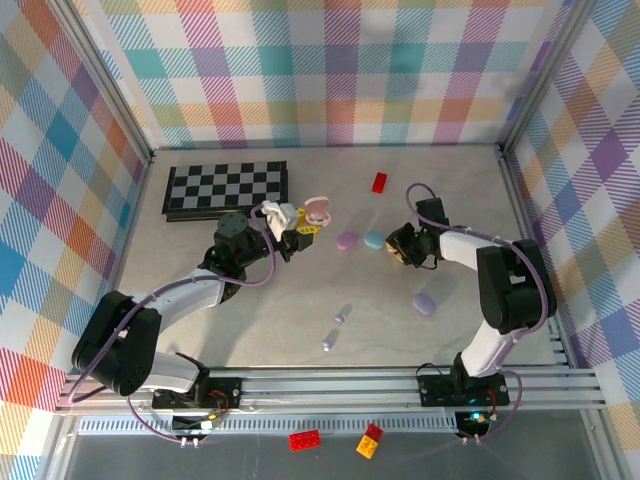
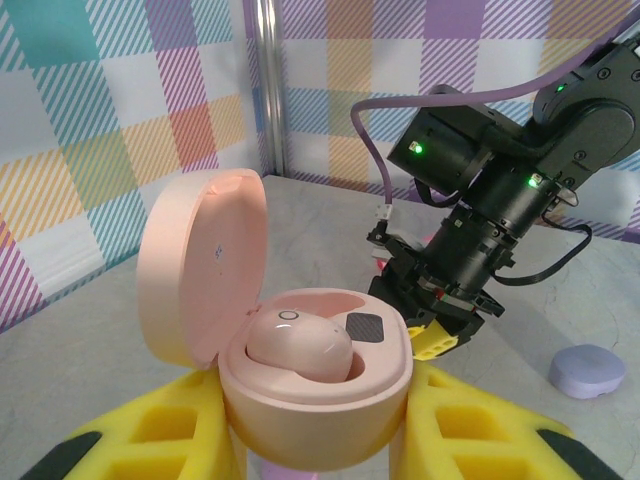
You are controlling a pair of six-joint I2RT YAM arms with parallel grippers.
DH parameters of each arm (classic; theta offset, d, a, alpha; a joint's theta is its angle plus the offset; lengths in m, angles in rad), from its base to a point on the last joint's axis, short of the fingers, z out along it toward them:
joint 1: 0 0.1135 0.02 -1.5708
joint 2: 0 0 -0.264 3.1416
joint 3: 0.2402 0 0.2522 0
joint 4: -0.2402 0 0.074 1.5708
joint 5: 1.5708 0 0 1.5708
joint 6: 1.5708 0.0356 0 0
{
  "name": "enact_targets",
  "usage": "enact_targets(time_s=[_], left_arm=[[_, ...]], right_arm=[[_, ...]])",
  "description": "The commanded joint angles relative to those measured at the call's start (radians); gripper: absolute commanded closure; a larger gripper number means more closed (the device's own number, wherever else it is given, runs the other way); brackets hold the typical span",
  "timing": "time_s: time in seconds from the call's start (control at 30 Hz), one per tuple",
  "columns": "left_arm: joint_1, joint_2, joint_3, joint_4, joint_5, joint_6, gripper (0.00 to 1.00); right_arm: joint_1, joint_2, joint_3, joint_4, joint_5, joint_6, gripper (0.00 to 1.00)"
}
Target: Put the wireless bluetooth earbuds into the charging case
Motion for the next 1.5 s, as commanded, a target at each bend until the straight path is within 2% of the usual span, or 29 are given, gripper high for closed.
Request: enact_targets(time_s=[0.0,0.2,0.33,0.97,1.1,1.3,1.47], left_arm=[[0.004,-0.011,0.002,0.023,0.019,0.004,0.69],[0.005,-0.019,-0.004,0.015,0.017,0.004,0.7],[0.005,-0.016,-0.004,0.016,0.017,0.004,0.7],[0.01,-0.023,-0.015,0.017,0.011,0.007,0.69],[0.011,-0.02,-0.015,0.02,0.014,0.006,0.69],[0.012,-0.026,-0.018,0.018,0.016,0.006,0.69],[0.012,-0.026,-0.018,0.018,0.017,0.007,0.69]], right_arm=[[-0.008,0.035,0.022,0.032,-0.016,0.033,0.67],[-0.013,0.051,0.035,0.029,-0.008,0.026,0.68],[-0.02,0.061,0.044,0.021,-0.004,0.011,0.73],[-0.031,0.117,0.096,-0.04,-0.104,-0.054,0.73],[-0.031,0.141,0.112,-0.067,-0.123,-0.071,0.76],[-0.031,0.128,0.119,-0.089,-0.096,-0.088,0.81],[-0.031,0.061,0.115,-0.12,-0.049,-0.139,0.81]])
